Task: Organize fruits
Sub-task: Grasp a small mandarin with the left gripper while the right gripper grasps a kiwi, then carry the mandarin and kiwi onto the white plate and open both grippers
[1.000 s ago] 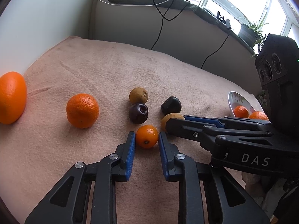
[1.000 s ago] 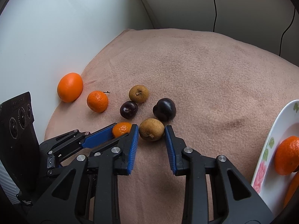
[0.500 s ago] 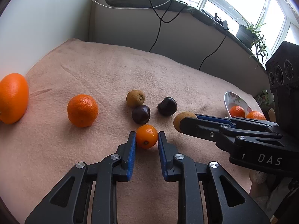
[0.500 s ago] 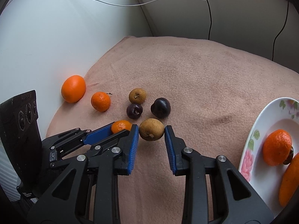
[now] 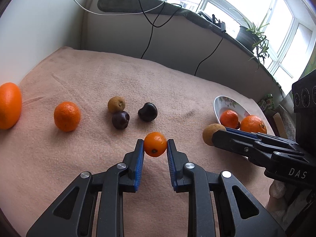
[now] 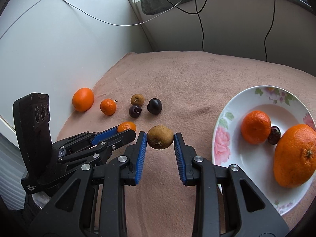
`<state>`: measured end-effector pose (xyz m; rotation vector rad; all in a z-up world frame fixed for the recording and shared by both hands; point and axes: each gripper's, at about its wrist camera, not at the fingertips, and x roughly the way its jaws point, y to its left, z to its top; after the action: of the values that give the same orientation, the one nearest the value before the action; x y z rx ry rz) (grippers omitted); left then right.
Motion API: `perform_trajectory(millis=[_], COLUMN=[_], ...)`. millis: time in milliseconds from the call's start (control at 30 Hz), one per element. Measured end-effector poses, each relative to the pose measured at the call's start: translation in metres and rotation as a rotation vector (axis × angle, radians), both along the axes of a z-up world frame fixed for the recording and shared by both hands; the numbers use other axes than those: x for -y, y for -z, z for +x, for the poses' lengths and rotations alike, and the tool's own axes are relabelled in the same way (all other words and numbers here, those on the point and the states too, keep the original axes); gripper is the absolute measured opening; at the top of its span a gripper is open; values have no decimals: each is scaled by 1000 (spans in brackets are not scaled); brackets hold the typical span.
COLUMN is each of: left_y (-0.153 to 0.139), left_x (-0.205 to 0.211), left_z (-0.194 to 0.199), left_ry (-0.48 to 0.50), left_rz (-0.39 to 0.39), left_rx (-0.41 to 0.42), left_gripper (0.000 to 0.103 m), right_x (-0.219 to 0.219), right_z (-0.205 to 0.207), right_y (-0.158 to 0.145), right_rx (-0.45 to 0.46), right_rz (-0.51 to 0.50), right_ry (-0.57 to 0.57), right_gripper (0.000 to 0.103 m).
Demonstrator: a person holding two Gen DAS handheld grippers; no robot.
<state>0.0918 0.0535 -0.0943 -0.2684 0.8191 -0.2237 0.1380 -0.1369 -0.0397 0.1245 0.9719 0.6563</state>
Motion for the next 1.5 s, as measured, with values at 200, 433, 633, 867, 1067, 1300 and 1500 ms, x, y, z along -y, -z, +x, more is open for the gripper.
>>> perform_trajectory(millis=[200, 433, 633, 867, 1067, 1300, 1500], left_y=[-6, -13, -16, -18, -19, -21, -20], left_x=[18, 50, 73, 96, 111, 117, 120], left_z=[-1, -3, -1, 2, 5, 8, 8], left_ry=[40, 102, 151, 200, 225, 236, 245], left_rz=[-20, -32, -40, -35, -18, -11, -4], left_rx=[12, 24, 27, 29, 28, 29, 29], left_gripper=[21, 21, 21, 21, 21, 21, 21], right_x=[29, 63, 86, 99, 98, 99, 99], right_z=[-15, -34, -42, -44, -44, -42, -42], right_y=[-6, -10, -8, -3, 0, 5, 6], right_rx=[21, 46, 48, 46, 47, 36, 30], right_rz=[-8, -13, -26, -46, -64, -75, -82], right_ry=[55, 123, 175, 201, 200, 205, 206], right_gripper=[30, 30, 30, 30, 30, 30, 30])
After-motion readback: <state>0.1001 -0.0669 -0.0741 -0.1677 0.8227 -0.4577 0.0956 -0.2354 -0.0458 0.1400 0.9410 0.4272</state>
